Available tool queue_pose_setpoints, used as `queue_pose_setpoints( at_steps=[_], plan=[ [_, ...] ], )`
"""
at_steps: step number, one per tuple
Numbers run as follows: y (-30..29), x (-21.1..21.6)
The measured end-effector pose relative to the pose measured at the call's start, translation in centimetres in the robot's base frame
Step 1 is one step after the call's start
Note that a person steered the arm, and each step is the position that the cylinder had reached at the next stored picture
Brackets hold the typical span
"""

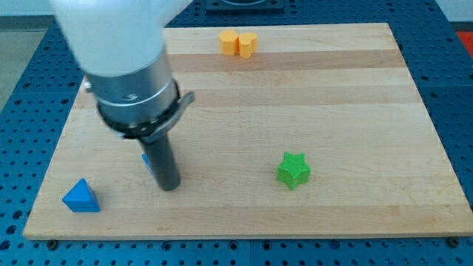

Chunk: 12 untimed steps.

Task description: Push the blue cube closer to blue triangle

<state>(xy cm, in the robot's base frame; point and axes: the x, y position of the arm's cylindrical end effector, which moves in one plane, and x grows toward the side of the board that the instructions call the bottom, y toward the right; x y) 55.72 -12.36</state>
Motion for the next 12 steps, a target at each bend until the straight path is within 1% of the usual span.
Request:
queue_pose_setpoints(
  at_steps=[1, 2, 3, 4, 5, 6, 7, 10, 11, 12],
  plan=[
    [-2.6, 1.8],
    [1.8, 3.1],
    [6.4, 1.8],
    [6.9, -2.1],
    [4.1, -3.1],
    [2.2, -3.3],
    [2.0, -3.3],
    [-3.2, -1.5],
    [-0.1, -2.3],
    [0.1, -4.2]
  ],
)
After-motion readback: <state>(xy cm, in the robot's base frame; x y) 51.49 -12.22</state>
